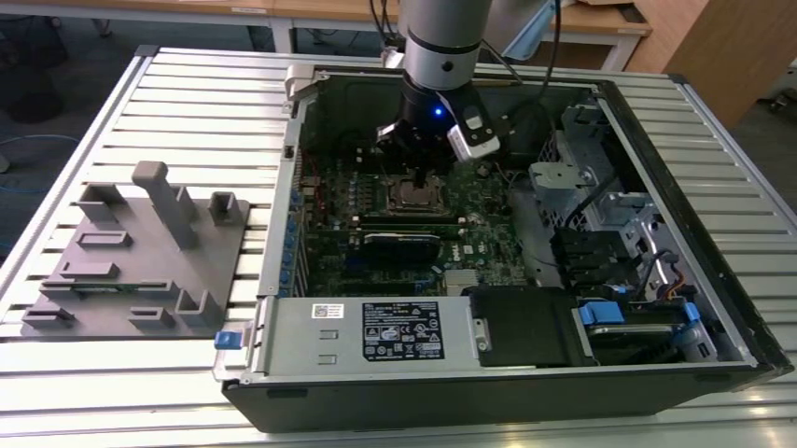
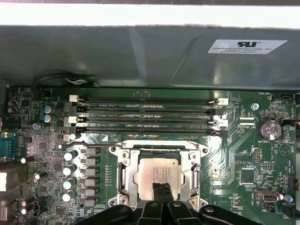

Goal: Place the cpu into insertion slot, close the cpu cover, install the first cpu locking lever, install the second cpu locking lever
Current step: 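Install the first cpu locking lever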

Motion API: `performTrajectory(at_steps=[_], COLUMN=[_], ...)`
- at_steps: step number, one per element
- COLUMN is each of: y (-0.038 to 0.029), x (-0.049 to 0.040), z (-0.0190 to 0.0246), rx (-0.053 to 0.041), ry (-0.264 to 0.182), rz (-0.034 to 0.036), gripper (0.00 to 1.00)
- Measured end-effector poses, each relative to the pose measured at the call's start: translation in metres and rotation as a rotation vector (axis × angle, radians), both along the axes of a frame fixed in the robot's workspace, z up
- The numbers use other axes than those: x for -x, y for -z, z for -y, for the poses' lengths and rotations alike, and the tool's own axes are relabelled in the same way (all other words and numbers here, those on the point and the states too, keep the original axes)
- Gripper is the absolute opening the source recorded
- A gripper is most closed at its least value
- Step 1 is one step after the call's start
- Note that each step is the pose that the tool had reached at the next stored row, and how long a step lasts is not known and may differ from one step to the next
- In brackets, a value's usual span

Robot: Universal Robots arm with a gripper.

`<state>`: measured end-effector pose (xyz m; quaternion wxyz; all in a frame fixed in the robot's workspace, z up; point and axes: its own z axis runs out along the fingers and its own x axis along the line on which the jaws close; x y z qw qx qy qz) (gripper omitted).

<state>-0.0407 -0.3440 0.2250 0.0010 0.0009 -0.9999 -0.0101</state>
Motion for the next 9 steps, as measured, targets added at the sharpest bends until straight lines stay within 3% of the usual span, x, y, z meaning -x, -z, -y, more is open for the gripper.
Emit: performTrajectory(at_steps=[6,9], y=[-0.0004,-0.0039], x=[0.0000,0.0000], z=[0.0000,0.0000], rx=[0.0000,0.0000], ry=[0.000,0.000], rz=[0.0000,0.0000], gripper=[0.10,0.10])
